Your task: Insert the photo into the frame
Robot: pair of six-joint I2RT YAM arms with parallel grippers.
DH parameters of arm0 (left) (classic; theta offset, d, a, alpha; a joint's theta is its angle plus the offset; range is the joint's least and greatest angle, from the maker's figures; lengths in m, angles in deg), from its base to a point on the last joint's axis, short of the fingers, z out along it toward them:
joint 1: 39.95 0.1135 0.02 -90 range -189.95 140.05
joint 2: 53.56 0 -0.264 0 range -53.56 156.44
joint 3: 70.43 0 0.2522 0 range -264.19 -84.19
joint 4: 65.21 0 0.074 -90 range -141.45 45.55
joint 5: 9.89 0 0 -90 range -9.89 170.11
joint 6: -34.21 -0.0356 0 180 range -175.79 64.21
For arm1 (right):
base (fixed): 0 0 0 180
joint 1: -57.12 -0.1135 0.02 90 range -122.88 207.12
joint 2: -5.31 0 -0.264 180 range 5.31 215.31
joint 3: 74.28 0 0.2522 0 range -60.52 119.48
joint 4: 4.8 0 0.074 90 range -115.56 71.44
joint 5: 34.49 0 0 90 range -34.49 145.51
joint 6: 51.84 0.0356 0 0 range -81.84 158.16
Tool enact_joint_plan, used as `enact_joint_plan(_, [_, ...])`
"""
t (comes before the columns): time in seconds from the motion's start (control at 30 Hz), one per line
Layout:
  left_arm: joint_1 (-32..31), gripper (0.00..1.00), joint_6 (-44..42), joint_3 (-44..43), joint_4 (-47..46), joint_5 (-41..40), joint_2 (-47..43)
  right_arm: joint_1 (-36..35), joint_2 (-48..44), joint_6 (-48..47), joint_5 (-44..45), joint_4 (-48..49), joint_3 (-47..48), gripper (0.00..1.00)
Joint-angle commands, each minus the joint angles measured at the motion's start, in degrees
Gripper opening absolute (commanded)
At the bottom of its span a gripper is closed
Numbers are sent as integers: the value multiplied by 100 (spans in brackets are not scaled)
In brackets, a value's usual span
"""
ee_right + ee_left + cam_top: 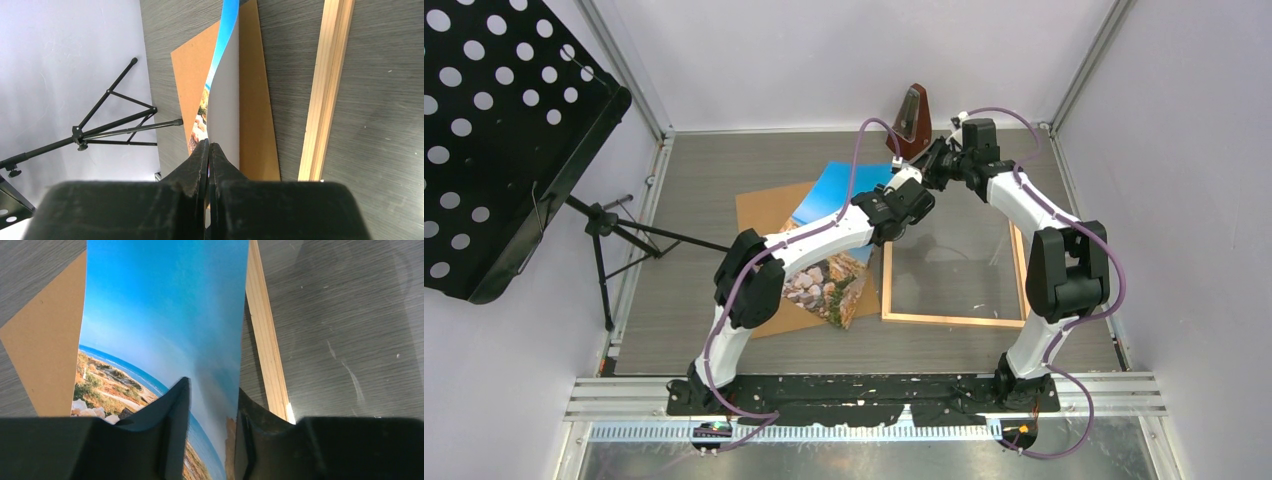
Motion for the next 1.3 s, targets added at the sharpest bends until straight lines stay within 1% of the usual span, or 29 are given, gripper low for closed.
enact_joint_plan(0.0, [-451, 29, -764, -81, -83, 686, 243, -252, -577, 347, -440, 694, 190, 6])
enact_joint_plan(0.1, [-464, 17, -762, -78, -60, 755, 192, -233, -585, 358, -439, 719, 184, 6])
enact_joint_plan(0.2, [-457, 7, -768, -103, -27, 769, 179, -230, -617, 365, -441, 729, 189, 6])
enact_joint_plan(0.27, [-457, 4, -801, -126, -27, 736, 177, -231, -639, 370, -441, 734, 190, 6])
enact_joint_plan(0.33, [-467, 0, -842, -147, -18, 689, 169, -231, -648, 396, -460, 747, 178, 9])
enact_joint_plan(0.43, [-482, 0, -905, -130, -30, 598, 129, -230, -682, 439, -485, 764, 175, 19])
enact_joint_plan(0.5, [-476, 0, -953, -88, -67, 556, 70, -231, -701, 452, -491, 760, 172, 31])
enact_joint_plan(0.53, [-478, 0, -976, -44, -100, 540, 19, -231, -712, 452, -492, 758, 181, 42])
enact_joint_plan(0.57, [-474, 0, -1007, 5, -125, 529, -27, -222, -747, 457, -491, 756, 185, 48])
enact_joint_plan(0.6, [-474, 0, -1035, 52, -160, 516, -84, -222, -761, 450, -492, 752, 197, 65])
enact_joint_plan(0.63, [-475, 0, -1072, 108, -196, 511, -155, -213, -805, 428, -500, 737, 207, 71])
enact_joint_plan(0.67, [-475, 0, -1104, 179, -242, 517, -230, -202, -847, 407, -497, 733, 220, 81])
enact_joint_plan(0.7, [-474, 0, -1132, 251, -290, 523, -343, -195, -890, 394, -488, 715, 227, 85])
enact_joint_plan(0.73, [-475, 0, -1159, 306, -324, 523, -432, -169, -916, 352, -461, 696, 239, 91])
enact_joint_plan(0.8, [-465, 0, -1240, 445, -399, 548, -627, -106, -1028, 250, -395, 631, 259, 98])
enact_joint_plan(0.87, [-464, 0, -1337, 552, -453, 581, -834, -1, -1214, 148, -342, 573, 272, 99])
enact_joint_plan(1.07, [-371, 0, -1634, 742, -544, 805, -1625, 425, -1623, -120, -296, 517, 290, 96])
enact_joint_plan(1.17, [-249, 0, -1694, 641, -415, 1081, -2027, 643, -1794, -325, -299, 476, 273, 96])
enact_joint_plan(1.27, [-21, 0, -1682, 394, -148, 1592, -2407, 879, -2010, -627, -376, 587, 170, 96])
